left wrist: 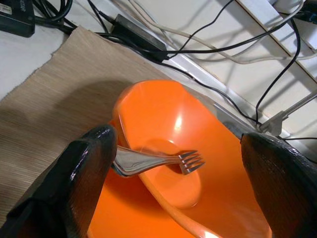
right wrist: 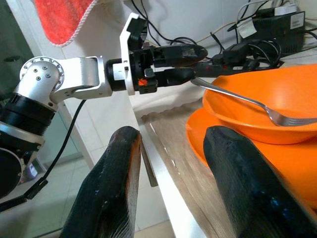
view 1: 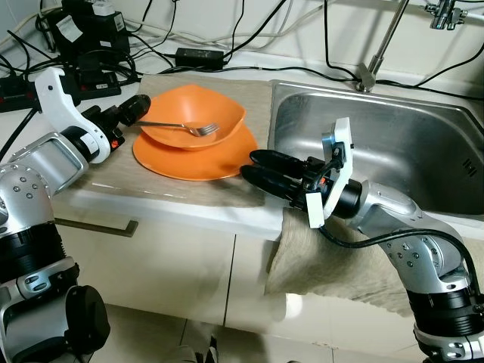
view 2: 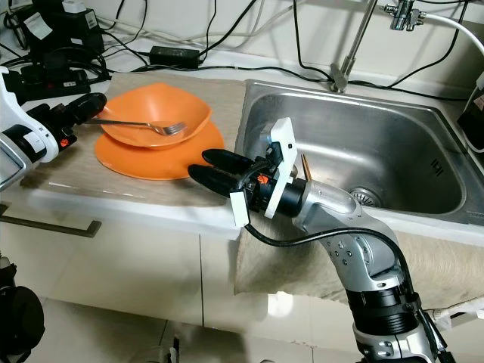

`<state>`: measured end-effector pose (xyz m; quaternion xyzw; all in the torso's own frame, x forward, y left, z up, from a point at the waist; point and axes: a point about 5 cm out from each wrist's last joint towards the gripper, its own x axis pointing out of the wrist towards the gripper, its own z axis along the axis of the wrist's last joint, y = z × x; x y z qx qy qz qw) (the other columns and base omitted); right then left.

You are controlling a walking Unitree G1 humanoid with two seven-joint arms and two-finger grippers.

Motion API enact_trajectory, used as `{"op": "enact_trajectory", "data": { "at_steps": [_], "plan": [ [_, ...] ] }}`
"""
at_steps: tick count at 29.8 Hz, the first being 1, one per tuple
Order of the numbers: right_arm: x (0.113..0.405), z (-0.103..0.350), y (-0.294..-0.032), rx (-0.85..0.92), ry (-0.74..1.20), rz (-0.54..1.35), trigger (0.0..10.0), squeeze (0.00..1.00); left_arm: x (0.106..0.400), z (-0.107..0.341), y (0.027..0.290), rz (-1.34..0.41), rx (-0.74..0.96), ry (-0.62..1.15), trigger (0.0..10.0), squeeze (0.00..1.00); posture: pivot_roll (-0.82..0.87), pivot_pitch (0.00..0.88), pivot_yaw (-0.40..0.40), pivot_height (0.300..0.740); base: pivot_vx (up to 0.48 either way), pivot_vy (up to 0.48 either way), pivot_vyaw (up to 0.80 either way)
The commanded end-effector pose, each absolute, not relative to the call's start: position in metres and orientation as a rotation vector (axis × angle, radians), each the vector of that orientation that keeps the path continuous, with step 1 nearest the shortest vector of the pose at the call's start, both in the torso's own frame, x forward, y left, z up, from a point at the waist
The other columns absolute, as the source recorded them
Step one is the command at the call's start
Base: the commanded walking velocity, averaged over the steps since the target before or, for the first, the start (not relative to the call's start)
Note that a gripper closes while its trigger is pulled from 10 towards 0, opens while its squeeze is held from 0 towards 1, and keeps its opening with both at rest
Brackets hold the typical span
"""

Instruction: Kitchen organization

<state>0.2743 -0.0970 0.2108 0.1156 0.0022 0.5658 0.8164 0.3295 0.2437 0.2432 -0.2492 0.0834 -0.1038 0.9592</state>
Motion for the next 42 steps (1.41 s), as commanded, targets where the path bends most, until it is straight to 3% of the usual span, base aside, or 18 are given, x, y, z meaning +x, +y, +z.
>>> {"op": "enact_trajectory", "data": {
  "at_steps": [1,6,8,12,23,42],
  "plan": [
    [0.271,0.212,-0.098,0.222,0.012,1.208,10.0,0.0,0.333,0.24,0.242,-0.2,-0.531,0.185,10.0,0.0,0.0,0.0,-0.058,0.74,0.0,0.0,0.0],
    [0.271,0.211,-0.098,0.218,0.016,1.207,10.0,0.0,0.334,0.238,0.247,-0.167,-0.542,0.189,10.0,0.0,0.0,0.0,-0.055,0.74,0.0,0.0,0.0],
    [0.271,0.212,-0.099,0.218,0.016,1.2,10.0,0.0,0.334,0.251,0.253,-0.154,-0.561,0.083,10.0,0.0,0.0,0.0,-0.054,0.74,0.0,0.0,0.0],
    [0.27,0.211,-0.101,0.217,0.017,1.195,10.0,0.0,0.334,0.256,0.258,-0.152,-0.56,0.055,10.0,0.0,0.0,0.0,-0.056,0.74,0.0,0.0,0.0],
    [0.268,0.21,-0.101,0.195,0.033,1.21,10.0,0.0,0.334,0.232,0.248,-0.163,-0.553,0.204,10.0,0.0,-0.01,0.0,-0.055,0.74,0.0,0.0,0.0],
    [0.262,0.207,-0.097,0.1,0.025,1.231,10.0,0.0,0.339,0.227,0.243,-0.177,-0.56,0.228,10.0,0.0,-0.02,0.0,-0.045,0.74,0.0,0.0,0.0]
  ]
}}
